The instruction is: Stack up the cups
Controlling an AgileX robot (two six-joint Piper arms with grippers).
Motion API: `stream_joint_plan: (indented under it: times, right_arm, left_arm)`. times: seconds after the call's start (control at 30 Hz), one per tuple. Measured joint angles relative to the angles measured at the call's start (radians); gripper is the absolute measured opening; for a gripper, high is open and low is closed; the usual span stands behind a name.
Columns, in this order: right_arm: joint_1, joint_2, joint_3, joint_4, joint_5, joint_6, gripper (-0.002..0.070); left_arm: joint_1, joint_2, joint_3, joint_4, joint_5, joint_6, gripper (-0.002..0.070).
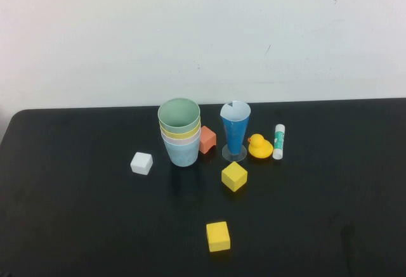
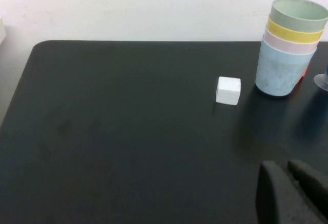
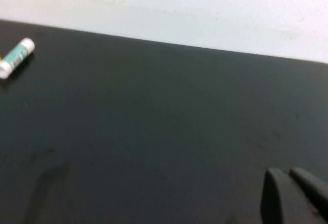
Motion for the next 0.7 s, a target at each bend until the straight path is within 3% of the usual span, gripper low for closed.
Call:
stream_joint_plan:
  times: [0.33,0.7]
  right_arm:
    - [-0.002,0.0,0.0,0.006,-0.001,0.119,-0.0001]
    - [-0.002,0.0,0.0,0.004,0.007,0.101,-0.0001]
  left_arm:
    - [0.0,0.0,0.0,0.0,0.0,0.0,-0.0001]
    - [0.0,0.0,0.0,0.0,0.0,0.002,-0.0001]
